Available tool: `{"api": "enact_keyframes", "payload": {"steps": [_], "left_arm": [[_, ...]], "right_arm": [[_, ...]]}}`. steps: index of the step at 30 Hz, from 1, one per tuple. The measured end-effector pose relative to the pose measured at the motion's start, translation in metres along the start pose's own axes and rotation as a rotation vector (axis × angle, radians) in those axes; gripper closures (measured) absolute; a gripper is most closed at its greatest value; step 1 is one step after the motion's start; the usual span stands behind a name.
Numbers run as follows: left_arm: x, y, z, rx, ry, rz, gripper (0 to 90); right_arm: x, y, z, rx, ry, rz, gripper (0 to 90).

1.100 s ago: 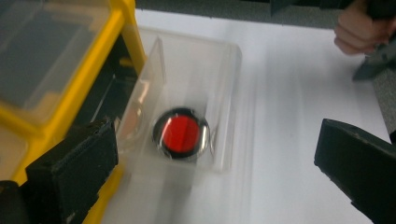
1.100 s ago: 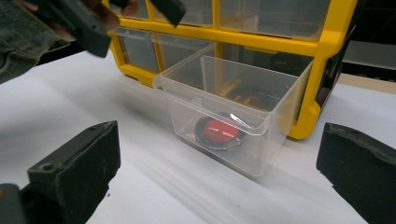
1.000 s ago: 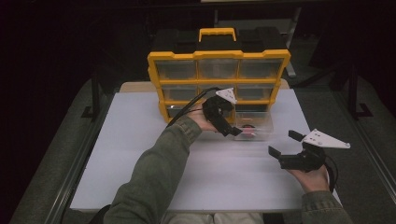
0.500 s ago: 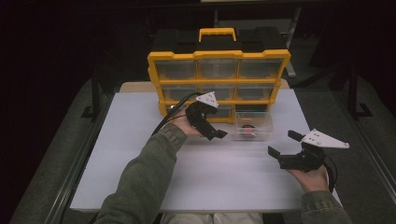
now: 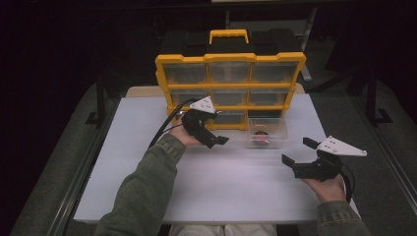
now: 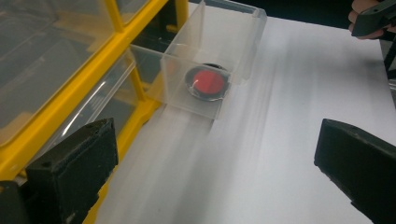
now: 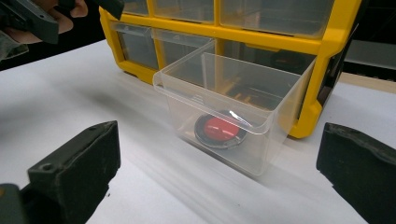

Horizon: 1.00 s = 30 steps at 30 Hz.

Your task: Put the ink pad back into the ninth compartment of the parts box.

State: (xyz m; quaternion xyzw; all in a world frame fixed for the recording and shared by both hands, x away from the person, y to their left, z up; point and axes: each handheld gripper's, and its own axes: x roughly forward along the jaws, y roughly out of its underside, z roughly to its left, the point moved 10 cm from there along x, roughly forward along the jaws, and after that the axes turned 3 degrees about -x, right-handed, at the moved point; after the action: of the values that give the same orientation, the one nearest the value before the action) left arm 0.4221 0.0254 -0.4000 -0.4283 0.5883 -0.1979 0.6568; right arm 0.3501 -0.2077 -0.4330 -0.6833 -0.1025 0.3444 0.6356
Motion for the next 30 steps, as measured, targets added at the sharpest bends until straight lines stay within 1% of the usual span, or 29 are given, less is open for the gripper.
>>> {"api": "enact_keyframes", "payload": {"steps": [5, 6, 10, 11, 18, 20, 24, 30], "left_arm": [[-0.009, 0.004, 0.004, -0.018, -0.029, -0.024, 0.0], [-0.011, 0.004, 0.004, -0.021, -0.029, -0.031, 0.0], [-0.017, 0.011, 0.007, -0.030, -0.048, -0.044, 0.0], [-0.020, 0.013, 0.008, -0.039, -0.053, -0.054, 0.0], [-0.035, 0.021, 0.013, -0.062, -0.080, -0.077, 0.0], [-0.038, 0.022, 0.014, -0.071, -0.083, -0.089, 0.0], [-0.045, 0.027, 0.016, -0.076, -0.096, -0.099, 0.0], [-0.052, 0.036, 0.015, -0.100, -0.112, -0.123, 0.0]], "right_arm": [[0.000, 0.000, 0.000, -0.002, 0.000, 0.000, 0.0], [0.000, 0.000, 0.000, -0.001, 0.000, 0.001, 0.0], [0.000, 0.000, 0.000, 0.001, 0.002, 0.002, 0.0], [0.001, 0.001, 0.000, 0.004, 0.002, 0.003, 0.0], [0.002, 0.001, 0.001, -0.002, 0.000, 0.010, 0.0], [0.002, 0.002, 0.001, -0.002, 0.000, 0.010, 0.0], [0.003, 0.002, 0.001, -0.002, 0.001, 0.012, 0.0], [0.003, 0.002, 0.001, -0.002, 0.000, 0.012, 0.0]]}}
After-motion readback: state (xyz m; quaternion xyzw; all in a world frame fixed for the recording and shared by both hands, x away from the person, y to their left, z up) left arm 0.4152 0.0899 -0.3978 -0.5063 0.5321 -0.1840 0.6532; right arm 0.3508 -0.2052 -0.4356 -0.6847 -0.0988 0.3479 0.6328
